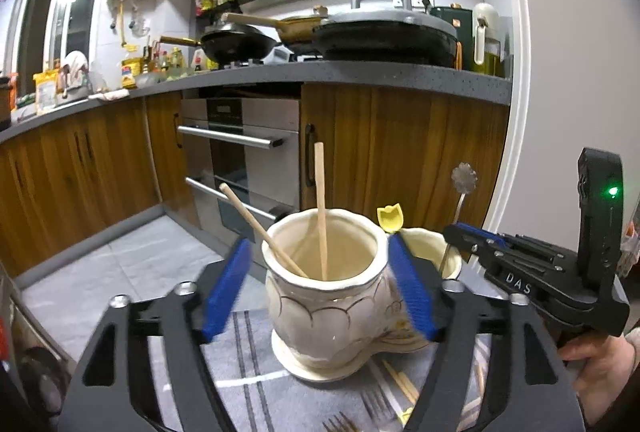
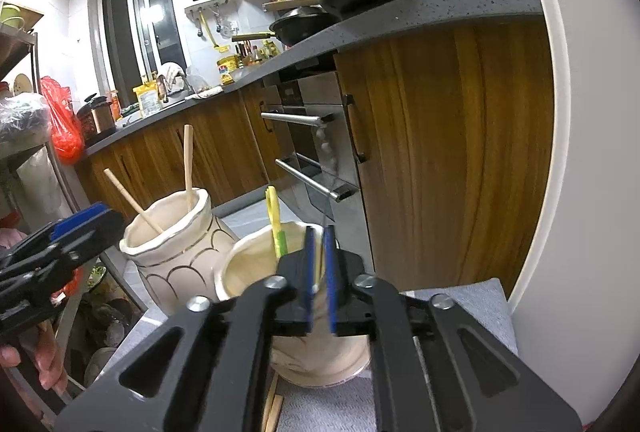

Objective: Organize utensils
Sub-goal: 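Release the chopstick into the large pot with the left tool while the right drops the spoon, then withdraw both open tools back toward the remaining utensils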

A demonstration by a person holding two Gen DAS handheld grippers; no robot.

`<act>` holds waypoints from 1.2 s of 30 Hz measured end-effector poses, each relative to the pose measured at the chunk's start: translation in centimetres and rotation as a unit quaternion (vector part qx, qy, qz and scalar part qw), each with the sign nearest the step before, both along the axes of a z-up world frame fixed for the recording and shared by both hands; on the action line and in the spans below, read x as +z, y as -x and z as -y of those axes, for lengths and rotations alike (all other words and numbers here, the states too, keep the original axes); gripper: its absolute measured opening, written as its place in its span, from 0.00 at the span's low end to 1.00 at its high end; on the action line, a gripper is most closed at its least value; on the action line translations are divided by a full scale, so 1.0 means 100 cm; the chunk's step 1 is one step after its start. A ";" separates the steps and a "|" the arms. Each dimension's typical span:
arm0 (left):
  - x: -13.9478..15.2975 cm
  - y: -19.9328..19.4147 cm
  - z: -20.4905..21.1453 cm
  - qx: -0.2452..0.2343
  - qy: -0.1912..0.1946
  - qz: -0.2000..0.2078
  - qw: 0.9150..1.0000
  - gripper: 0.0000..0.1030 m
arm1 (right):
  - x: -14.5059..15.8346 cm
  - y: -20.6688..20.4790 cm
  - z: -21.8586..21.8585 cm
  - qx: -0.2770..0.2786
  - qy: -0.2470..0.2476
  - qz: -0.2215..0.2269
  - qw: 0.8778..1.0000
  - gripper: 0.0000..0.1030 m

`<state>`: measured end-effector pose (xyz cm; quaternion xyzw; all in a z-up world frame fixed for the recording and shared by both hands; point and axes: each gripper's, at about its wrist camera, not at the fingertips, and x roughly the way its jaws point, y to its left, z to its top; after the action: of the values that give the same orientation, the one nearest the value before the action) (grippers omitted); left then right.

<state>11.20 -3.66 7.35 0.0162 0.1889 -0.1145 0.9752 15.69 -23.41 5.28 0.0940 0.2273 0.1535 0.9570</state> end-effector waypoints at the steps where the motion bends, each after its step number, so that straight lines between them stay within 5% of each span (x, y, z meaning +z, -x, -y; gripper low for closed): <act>1: 0.001 0.004 -0.001 0.001 0.003 0.003 1.000 0.78 | 0.000 0.002 0.002 -0.001 -0.003 0.000 1.000 0.30; 4: 0.004 0.011 -0.004 0.003 0.009 0.006 1.000 0.89 | 0.000 0.008 0.004 -0.001 0.000 -0.004 1.000 0.37; 9: 0.002 0.023 -0.013 0.006 0.025 -0.007 1.000 0.95 | 0.005 0.030 0.017 0.006 -0.014 -0.003 1.000 0.86; 11: -0.001 0.029 -0.018 0.006 0.036 -0.016 0.999 0.95 | 0.009 0.041 0.023 0.004 -0.016 0.005 1.000 0.95; 23: -0.031 0.075 -0.032 -0.002 0.004 -0.072 0.997 0.95 | -0.002 0.089 0.037 0.010 0.032 -0.040 0.999 0.95; 30: -0.061 0.094 -0.060 0.011 0.031 -0.146 0.989 0.95 | -0.021 0.115 0.013 0.052 0.077 -0.081 0.992 0.95; 36: -0.076 0.111 -0.078 0.031 0.029 -0.169 0.985 0.95 | -0.041 0.134 -0.023 0.094 0.114 -0.106 0.983 0.95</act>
<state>0.14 4.11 -0.29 -0.0380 0.3478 -0.0909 0.9324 2.29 -21.16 1.17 -0.0220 0.3511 0.2047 0.9134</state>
